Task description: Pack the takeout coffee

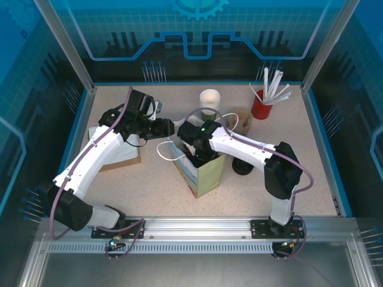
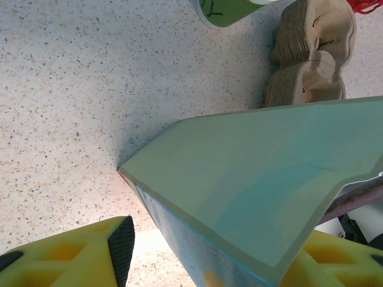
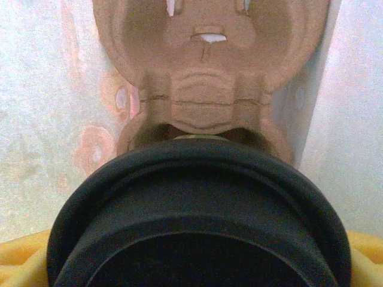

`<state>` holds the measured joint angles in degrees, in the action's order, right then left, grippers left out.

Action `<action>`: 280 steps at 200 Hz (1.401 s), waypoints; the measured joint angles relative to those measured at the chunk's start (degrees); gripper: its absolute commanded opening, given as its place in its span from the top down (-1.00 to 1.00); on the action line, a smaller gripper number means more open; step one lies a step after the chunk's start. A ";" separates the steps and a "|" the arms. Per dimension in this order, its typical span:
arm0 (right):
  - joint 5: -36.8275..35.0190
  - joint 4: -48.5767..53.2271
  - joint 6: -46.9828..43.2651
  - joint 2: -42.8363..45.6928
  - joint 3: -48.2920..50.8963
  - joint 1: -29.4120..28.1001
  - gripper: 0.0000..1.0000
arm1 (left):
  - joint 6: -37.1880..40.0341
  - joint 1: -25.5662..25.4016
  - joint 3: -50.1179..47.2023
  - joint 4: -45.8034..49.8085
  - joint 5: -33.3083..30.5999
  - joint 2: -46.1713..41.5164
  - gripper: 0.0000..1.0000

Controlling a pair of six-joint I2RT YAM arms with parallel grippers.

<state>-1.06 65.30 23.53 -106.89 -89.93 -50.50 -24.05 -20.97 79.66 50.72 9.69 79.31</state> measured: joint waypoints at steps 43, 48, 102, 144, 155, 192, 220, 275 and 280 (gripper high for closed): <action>0.04 -0.22 -0.24 -0.24 0.00 0.07 -0.60 | 0.00 0.00 0.00 0.00 0.00 0.00 -0.18; 0.04 -0.26 -0.26 -0.28 0.00 0.07 -0.60 | 0.00 0.00 0.00 0.00 0.00 0.00 -0.18; 0.31 -0.68 -0.68 -1.03 0.00 0.31 -0.61 | 0.02 0.00 0.00 0.00 -0.02 0.00 -0.19; 0.42 -0.87 -0.85 -1.18 0.00 0.33 -0.61 | 0.04 0.00 0.00 0.02 -0.02 0.00 -0.23; 0.44 -0.87 -0.85 -1.18 0.00 0.33 -0.61 | 0.02 0.00 0.00 0.02 -0.02 0.00 -0.25; 0.48 -0.87 -0.87 -1.18 0.00 0.37 -0.61 | 0.15 0.00 0.00 0.15 -0.04 0.00 -0.37; 0.48 -0.87 -0.87 -1.18 0.00 0.37 -0.61 | 0.13 0.02 0.00 0.15 -0.09 0.00 -0.48; 0.48 -0.90 -0.87 -1.18 0.00 0.37 -0.62 | -0.07 1.79 0.00 -0.33 0.63 -1.46 -0.70; 0.48 -0.90 -0.87 -1.18 0.00 0.37 -0.62 | -0.07 2.10 0.02 -0.57 0.72 -1.77 -0.73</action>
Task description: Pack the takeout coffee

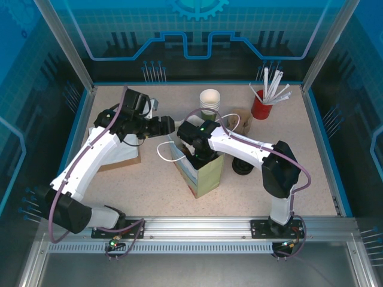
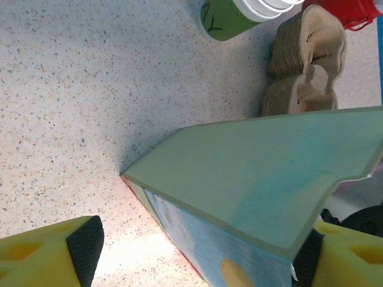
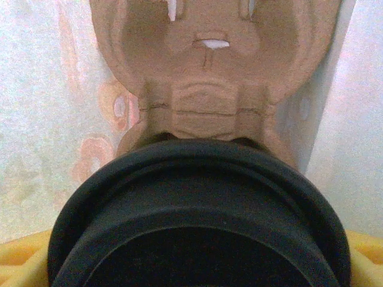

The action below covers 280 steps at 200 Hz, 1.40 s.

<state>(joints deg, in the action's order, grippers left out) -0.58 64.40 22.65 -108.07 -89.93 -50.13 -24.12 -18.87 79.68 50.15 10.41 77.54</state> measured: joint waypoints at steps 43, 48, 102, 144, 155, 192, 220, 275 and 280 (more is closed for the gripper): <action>0.00 0.02 -0.02 0.00 0.00 0.00 -0.65 | -0.13 2.43 0.04 -2.54 1.64 -2.69 -0.86; 0.00 0.02 0.00 0.00 -0.02 0.00 -0.66 | -0.22 2.69 0.02 -2.89 1.81 -3.10 -0.88; -0.22 0.04 -0.02 0.07 -0.09 0.00 -0.75 | -1.95 4.59 -4.31 -7.28 1.95 -12.04 -0.98; -0.48 0.07 -0.22 0.04 -0.17 -0.02 -0.84 | -2.67 4.90 -5.70 -7.56 0.74 -16.87 -0.97; -0.61 0.13 -0.26 0.04 -0.17 0.00 -0.86 | -2.67 4.94 -5.70 -7.54 0.39 -17.31 -0.97; -1.57 1.11 -0.63 -0.02 -0.28 0.00 -0.91 | -2.80 5.07 -5.70 -7.43 0.11 -17.44 -0.97; -2.36 2.21 -0.66 0.00 -1.07 0.00 -0.93 | -2.82 5.07 -5.70 -7.39 0.09 -17.44 -0.97; -3.19 4.50 -0.74 0.00 -4.15 0.00 -0.94 | -2.80 5.09 -5.70 -6.93 -0.13 -17.46 -0.97; -3.32 4.68 -0.83 0.00 -4.52 0.00 -0.95 | -2.80 5.11 -5.70 -6.88 -0.13 -17.46 -0.97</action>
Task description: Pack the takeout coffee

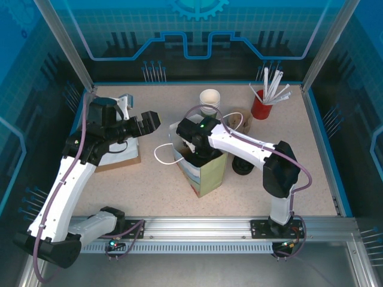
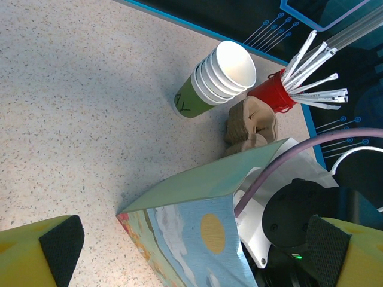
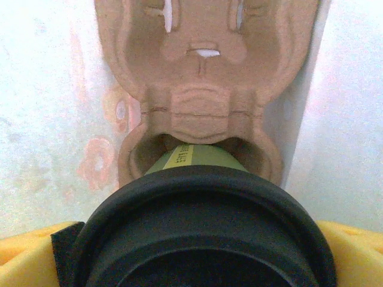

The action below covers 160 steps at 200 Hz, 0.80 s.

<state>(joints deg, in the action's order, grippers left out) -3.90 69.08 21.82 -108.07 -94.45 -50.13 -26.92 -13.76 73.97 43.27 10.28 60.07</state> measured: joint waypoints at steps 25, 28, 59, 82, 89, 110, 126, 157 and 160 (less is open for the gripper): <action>-0.22 1.22 -0.26 0.07 -1.90 0.04 -0.97 | 0.02 0.00 0.00 0.24 0.00 0.00 -0.97; -0.22 1.42 -0.26 0.09 -2.21 0.04 -0.97 | 0.02 0.00 0.00 0.28 0.00 0.00 -0.97; -0.17 3.39 -0.46 0.74 -4.96 0.11 -0.98 | 0.02 0.00 0.00 0.55 -0.20 -0.24 -0.97; -0.22 5.25 -0.48 1.73 -7.65 0.33 -0.99 | 0.02 0.04 0.00 0.59 -0.39 -0.55 -0.97; -0.26 5.77 -0.48 2.10 -8.57 0.35 -0.99 | 0.02 0.04 0.00 0.59 -0.44 -0.59 -0.97; -0.39 7.28 -0.87 3.41 -11.37 0.37 -0.99 | 0.02 0.07 -0.07 0.59 -0.46 -0.59 -0.97; -0.44 8.52 -1.09 4.37 -13.79 0.48 -0.99 | 0.02 0.07 -0.28 0.61 -0.46 -0.66 -0.97; -0.57 10.95 -1.51 5.27 -18.91 0.87 -0.97 | 0.02 0.11 -0.28 0.61 -0.46 -0.70 -0.97; -0.55 11.15 -1.53 5.31 -19.45 0.92 -0.97 | 0.02 0.11 -0.28 0.63 -0.46 -0.70 -0.98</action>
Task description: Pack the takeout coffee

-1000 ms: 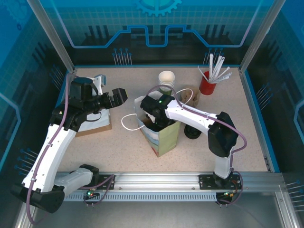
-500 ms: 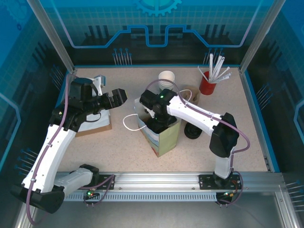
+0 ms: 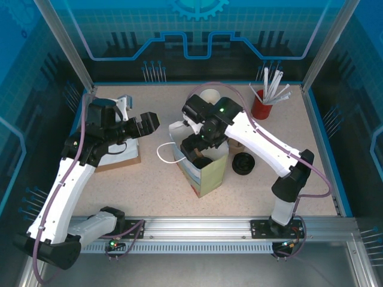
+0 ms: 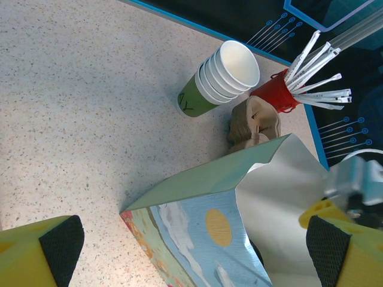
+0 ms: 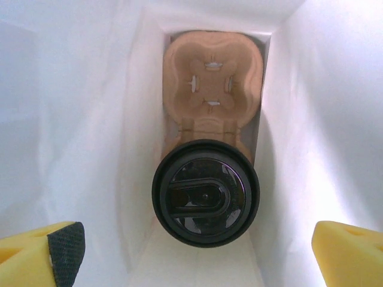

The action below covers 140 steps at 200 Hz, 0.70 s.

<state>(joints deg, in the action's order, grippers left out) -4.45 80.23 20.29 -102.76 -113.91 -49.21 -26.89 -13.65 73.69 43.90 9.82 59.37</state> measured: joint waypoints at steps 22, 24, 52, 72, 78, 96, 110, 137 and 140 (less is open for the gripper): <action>0.00 1.51 -0.46 0.02 -3.74 0.39 -0.93 | 0.00 0.00 0.00 -0.02 0.00 0.00 -0.97; -0.02 1.68 -0.44 0.02 -4.13 0.46 -0.92 | 0.00 0.00 0.00 0.00 0.00 0.00 -0.97; 0.11 3.69 -0.98 0.02 -9.62 1.38 -0.83 | 0.00 0.00 0.00 0.00 0.00 0.00 -0.97; 0.46 4.66 -1.33 0.02 -14.19 2.45 -0.74 | 0.00 0.00 0.00 0.00 0.00 0.00 -0.97; 0.59 4.83 -1.49 0.02 -15.45 2.82 -0.71 | 0.00 0.00 0.00 0.00 0.00 0.00 -0.97; 0.87 5.29 -2.19 0.07 -19.12 4.09 -0.61 | 0.00 0.00 -0.33 0.02 0.00 -0.09 -0.97; 1.03 5.51 -2.58 0.28 -21.27 5.46 -0.58 | 0.00 0.00 -0.90 0.35 0.00 -0.31 -0.97; 0.48 5.51 -3.41 1.75 -23.30 9.94 -0.50 | 0.07 0.00 -1.90 0.90 -0.17 -0.72 -0.97; 0.33 5.46 -3.41 1.97 -23.41 10.62 -0.50 | 0.07 0.00 -1.92 0.98 -0.17 -0.72 -0.97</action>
<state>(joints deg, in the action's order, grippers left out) -4.12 85.69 16.88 -100.79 -137.32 -38.59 -26.83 -13.65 71.77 44.88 9.65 58.65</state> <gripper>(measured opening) 0.757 0.987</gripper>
